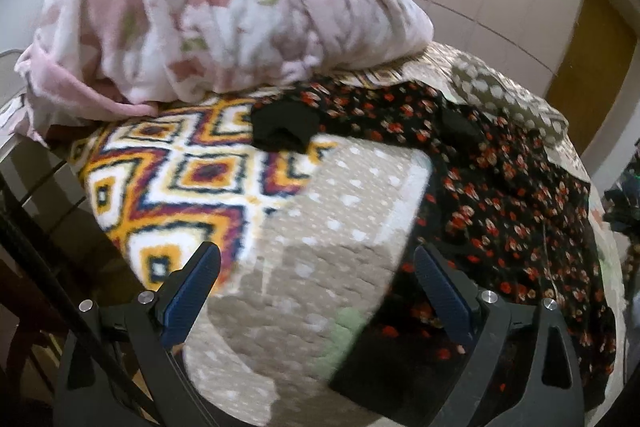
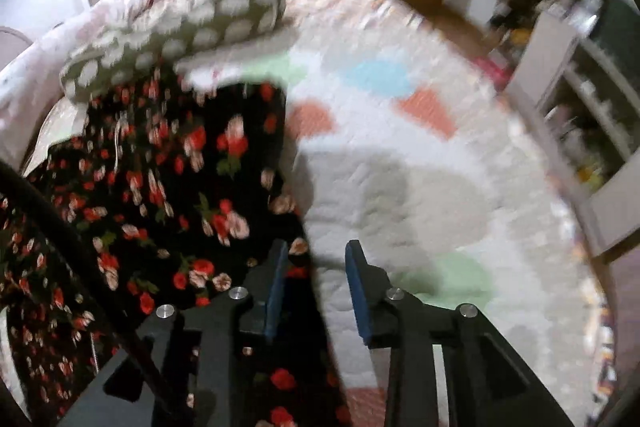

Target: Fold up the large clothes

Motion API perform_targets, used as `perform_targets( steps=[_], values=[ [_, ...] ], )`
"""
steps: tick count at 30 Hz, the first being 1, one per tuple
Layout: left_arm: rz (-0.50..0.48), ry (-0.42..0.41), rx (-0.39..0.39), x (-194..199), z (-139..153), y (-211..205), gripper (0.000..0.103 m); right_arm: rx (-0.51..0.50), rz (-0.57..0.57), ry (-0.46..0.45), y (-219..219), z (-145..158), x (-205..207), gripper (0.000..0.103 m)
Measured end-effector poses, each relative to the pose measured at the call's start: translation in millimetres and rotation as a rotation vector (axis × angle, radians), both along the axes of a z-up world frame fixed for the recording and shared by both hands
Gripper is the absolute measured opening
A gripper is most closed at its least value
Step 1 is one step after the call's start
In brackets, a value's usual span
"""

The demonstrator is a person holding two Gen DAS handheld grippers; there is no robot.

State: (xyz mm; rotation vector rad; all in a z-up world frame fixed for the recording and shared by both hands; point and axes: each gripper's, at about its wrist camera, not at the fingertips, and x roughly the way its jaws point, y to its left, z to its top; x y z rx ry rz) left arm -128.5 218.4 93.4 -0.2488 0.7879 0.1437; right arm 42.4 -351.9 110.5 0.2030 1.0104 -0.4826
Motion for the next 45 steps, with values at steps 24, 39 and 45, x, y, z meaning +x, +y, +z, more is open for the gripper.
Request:
perform_targets(
  steps=[24, 39, 45],
  values=[
    [0.272, 0.034, -0.112, -43, -46, 153, 0.097, 0.456, 0.873, 0.024, 537, -33, 72, 0.053],
    [0.213, 0.008, -0.107, -34, -33, 128, 0.097, 0.219, 0.984, -0.059, 529, 39, 47, 0.007],
    [0.107, -0.025, -0.075, -17, -13, 82, 0.097, 0.052, 0.899, -0.117, 406, 106, 52, 0.007]
  ],
)
